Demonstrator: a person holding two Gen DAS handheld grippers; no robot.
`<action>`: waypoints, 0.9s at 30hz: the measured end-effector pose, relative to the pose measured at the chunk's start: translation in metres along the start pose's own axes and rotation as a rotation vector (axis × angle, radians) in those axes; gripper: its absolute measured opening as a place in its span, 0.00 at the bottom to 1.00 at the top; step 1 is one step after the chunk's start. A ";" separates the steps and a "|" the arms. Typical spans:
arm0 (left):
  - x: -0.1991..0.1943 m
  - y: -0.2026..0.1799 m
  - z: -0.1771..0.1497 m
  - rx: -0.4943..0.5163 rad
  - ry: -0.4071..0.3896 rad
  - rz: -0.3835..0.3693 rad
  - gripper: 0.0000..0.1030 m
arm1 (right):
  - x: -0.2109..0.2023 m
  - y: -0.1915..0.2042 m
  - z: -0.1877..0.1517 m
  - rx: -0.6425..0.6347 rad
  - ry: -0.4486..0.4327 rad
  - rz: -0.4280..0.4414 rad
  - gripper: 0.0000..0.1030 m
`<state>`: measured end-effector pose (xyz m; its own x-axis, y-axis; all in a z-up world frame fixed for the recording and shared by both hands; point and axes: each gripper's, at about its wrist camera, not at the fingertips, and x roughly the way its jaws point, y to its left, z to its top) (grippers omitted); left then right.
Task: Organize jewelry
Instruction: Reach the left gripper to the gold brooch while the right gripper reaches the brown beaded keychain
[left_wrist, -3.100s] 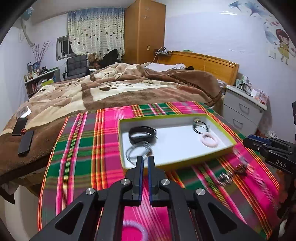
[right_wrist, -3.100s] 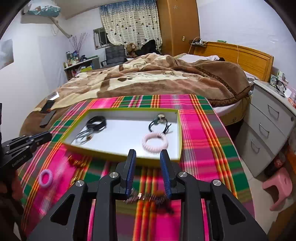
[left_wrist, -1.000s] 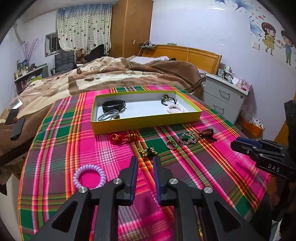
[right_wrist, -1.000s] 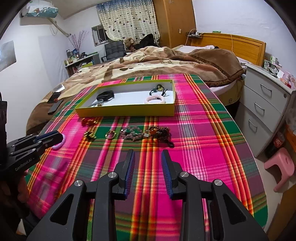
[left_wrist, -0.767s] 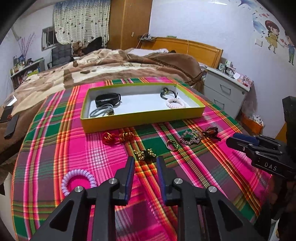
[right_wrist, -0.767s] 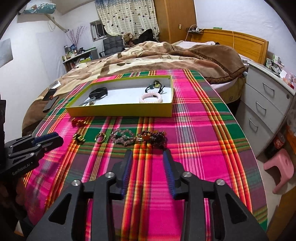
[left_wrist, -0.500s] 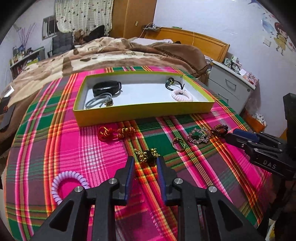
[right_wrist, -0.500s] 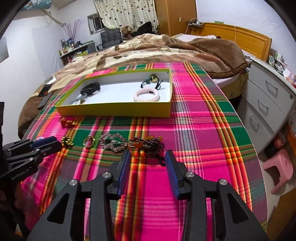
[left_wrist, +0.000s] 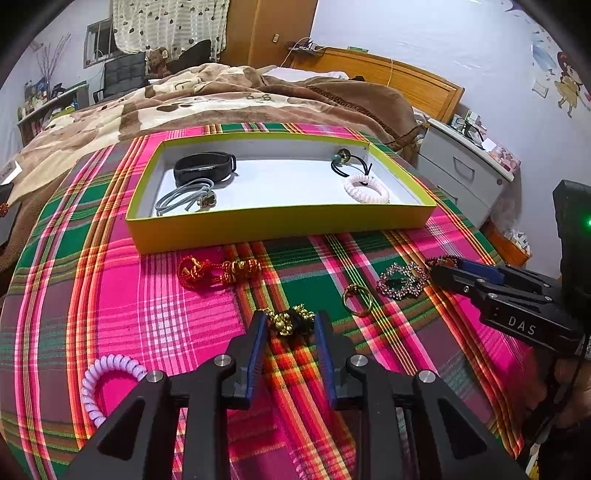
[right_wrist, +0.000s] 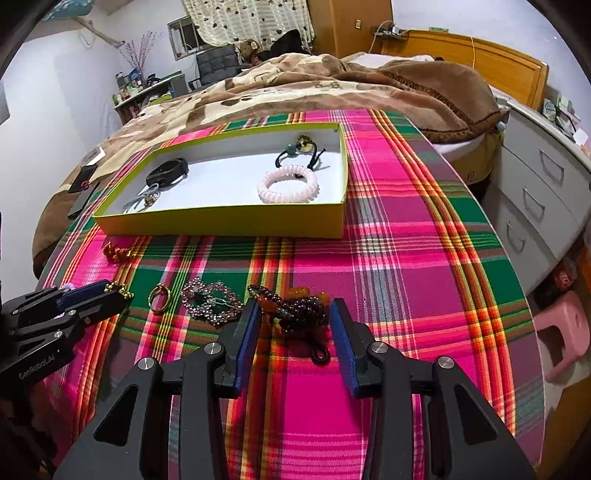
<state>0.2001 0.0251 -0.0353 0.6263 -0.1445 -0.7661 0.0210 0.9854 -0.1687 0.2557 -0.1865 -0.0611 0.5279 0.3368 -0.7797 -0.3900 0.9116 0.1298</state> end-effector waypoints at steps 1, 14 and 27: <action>0.001 0.000 0.001 0.001 0.000 0.003 0.26 | 0.000 -0.001 0.000 0.004 -0.001 0.003 0.38; 0.005 -0.013 0.002 0.056 0.007 0.067 0.30 | -0.004 -0.004 -0.001 0.015 -0.017 0.003 0.25; -0.016 -0.017 -0.015 0.082 -0.021 0.023 0.21 | -0.023 -0.006 -0.015 0.040 -0.045 0.012 0.25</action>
<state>0.1776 0.0098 -0.0295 0.6436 -0.1202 -0.7559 0.0693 0.9927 -0.0989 0.2349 -0.2036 -0.0530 0.5570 0.3570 -0.7498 -0.3665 0.9159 0.1638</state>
